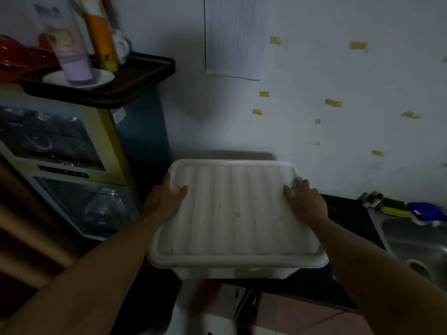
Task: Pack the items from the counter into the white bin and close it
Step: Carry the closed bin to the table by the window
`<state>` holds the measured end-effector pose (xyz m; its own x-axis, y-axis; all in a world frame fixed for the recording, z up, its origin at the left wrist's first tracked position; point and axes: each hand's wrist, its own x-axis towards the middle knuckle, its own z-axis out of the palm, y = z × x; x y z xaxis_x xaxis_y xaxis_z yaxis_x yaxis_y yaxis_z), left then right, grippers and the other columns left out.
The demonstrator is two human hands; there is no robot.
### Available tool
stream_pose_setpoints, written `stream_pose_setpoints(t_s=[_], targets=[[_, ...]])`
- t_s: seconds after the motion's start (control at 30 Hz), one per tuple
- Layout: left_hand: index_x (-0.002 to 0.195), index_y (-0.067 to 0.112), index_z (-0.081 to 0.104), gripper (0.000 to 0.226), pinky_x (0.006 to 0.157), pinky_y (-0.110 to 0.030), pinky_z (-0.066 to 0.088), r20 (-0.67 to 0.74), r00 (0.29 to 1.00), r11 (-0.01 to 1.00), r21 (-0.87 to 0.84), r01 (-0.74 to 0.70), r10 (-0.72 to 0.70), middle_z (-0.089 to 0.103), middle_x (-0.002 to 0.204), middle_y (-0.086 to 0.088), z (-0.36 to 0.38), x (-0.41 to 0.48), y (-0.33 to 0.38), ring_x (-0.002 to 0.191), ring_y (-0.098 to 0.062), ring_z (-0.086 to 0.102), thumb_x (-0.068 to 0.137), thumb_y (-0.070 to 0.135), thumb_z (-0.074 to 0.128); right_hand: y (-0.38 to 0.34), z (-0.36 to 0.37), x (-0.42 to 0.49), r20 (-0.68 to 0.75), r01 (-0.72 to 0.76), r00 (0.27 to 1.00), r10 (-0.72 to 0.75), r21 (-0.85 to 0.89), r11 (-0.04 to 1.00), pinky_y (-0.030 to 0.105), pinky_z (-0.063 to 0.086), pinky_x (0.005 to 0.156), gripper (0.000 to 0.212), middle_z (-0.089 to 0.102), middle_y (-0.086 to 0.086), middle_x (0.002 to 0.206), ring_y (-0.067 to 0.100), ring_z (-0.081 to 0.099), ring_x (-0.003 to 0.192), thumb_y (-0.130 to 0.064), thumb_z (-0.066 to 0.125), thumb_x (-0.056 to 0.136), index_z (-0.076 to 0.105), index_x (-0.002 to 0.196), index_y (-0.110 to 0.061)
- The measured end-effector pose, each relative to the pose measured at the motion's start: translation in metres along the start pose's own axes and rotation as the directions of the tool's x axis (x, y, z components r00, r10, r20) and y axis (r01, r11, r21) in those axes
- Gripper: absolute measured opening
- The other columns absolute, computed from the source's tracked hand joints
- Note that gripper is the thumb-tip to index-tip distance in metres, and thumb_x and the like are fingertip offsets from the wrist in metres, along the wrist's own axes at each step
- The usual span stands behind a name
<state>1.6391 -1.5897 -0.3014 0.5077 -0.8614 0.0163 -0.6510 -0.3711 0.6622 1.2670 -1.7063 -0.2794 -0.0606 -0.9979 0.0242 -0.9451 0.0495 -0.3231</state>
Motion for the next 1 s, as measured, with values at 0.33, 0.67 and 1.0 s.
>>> stream_pose_setpoints(t_s=[0.33, 0.67, 1.0], targets=[[0.147, 0.026, 0.033, 0.068, 0.104, -0.048, 0.043, -0.105, 0.993, 0.993, -0.108, 0.043, -0.054, 0.049, 0.142, -0.006, -0.064, -0.061, -0.058, 0.124, -0.028, 0.051, 0.090, 0.057, 0.053, -0.052, 0.008, -0.058, -0.007, 0.163, 0.987, -0.163, 0.067, 0.984, 0.034, 0.048, 0.067, 0.065, 0.064, 0.012, 0.106, 0.028, 0.062, 0.084, -0.067, 0.041, 0.090, 0.042, 0.127, -0.014], [0.149, 0.039, 0.020, 0.080, 0.080, -0.036, 0.048, -0.354, 0.881, 0.929, 0.077, 0.362, -0.314, 0.062, 0.124, -0.012, -0.121, -0.204, -0.131, 0.093, -0.031, 0.063, 0.082, 0.074, 0.047, -0.117, 0.037, -0.114, 0.083, 0.457, 0.881, -0.465, 0.101, 0.884, 0.037, 0.045, 0.068, 0.073, 0.062, 0.014, 0.110, 0.036, 0.063, 0.093, -0.071, 0.040, 0.086, 0.040, 0.131, -0.014], [0.138, 0.033, 0.036, 0.079, 0.080, -0.040, 0.050, -0.531, 0.650, 0.763, 0.010, 0.646, -0.543, 0.067, 0.112, -0.016, -0.145, -0.389, -0.160, 0.103, -0.040, 0.062, 0.076, 0.079, 0.047, -0.157, 0.074, -0.220, 0.203, 0.667, 0.698, -0.687, 0.164, 0.727, 0.042, 0.050, 0.079, 0.068, 0.060, 0.022, 0.110, 0.041, 0.061, 0.097, -0.063, 0.047, 0.090, 0.045, 0.122, -0.003]])
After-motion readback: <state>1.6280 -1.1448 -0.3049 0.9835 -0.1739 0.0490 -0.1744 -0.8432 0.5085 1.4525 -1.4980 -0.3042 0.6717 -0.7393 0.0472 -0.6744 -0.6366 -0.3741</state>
